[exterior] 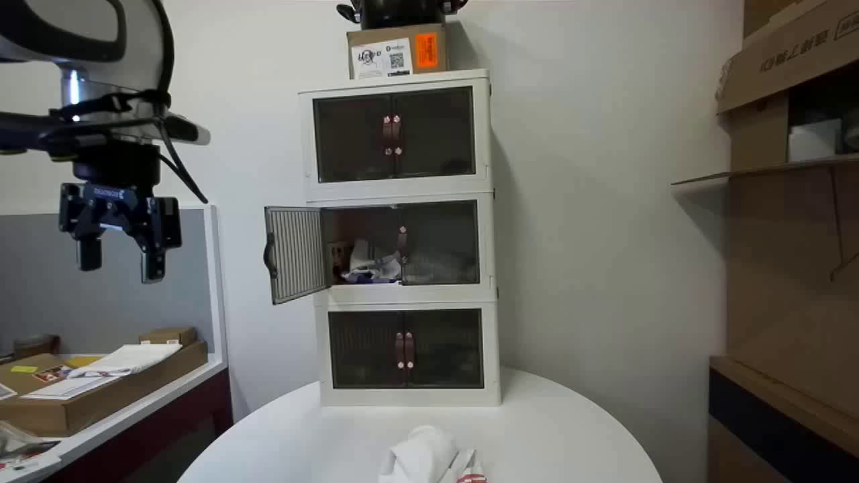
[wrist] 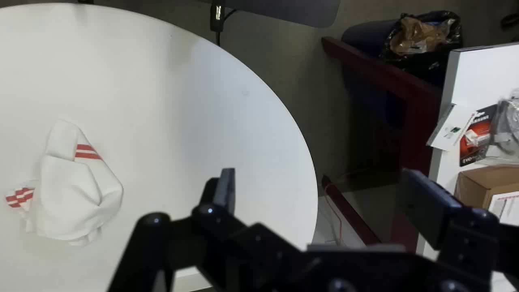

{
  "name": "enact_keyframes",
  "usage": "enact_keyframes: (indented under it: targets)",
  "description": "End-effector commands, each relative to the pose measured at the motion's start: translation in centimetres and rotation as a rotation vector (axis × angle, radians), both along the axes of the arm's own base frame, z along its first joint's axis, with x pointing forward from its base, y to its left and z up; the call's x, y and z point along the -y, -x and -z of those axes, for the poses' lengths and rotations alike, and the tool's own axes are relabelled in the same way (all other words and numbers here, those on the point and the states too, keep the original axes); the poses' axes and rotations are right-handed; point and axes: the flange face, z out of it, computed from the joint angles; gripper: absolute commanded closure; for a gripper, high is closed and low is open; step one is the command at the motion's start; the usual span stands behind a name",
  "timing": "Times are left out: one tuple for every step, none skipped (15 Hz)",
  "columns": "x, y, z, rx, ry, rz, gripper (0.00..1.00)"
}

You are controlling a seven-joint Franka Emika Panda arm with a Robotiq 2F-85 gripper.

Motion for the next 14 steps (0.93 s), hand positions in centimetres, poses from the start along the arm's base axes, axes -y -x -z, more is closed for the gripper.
enact_keyframes:
  targets:
    - [0.0, 0.0, -0.1, -0.001, 0.0, 0.0, 0.0]
    - [0.0, 0.0, -0.1, -0.001, 0.0, 0.0, 0.0]
    - [0.0, 0.0, -0.1, -0.001, 0.0, 0.0, 0.0]
    - [0.0, 0.0, -0.1, -0.001, 0.0, 0.0, 0.0]
    - [0.6, 0.0, 0.0, 0.031, 0.016, 0.018, 0.0]
    - [0.9, -0.1, -0.1, 0.072, 0.026, 0.035, 0.0]
    - [1.5, -0.4, -0.2, 0.129, 0.006, 0.053, 0.0]
    - [2.0, -1.0, -0.1, 0.187, -0.017, 0.086, 0.0]
    - [2.5, -1.6, 0.2, 0.24, -0.012, 0.104, 0.0]
    - [2.7, -3.6, -1.4, 0.29, -0.034, 0.124, 0.0]
    - [3.2, -4.2, -1.5, 0.345, -0.045, 0.148, 0.0]
    - [3.9, -5.1, -1.9, 0.398, -0.062, 0.182, 0.0]
    - [4.6, -5.9, -2.3, 0.452, -0.081, 0.214, 0.0]
    - [5.4, -6.7, -2.4, 0.498, -0.111, 0.248, 0.0]
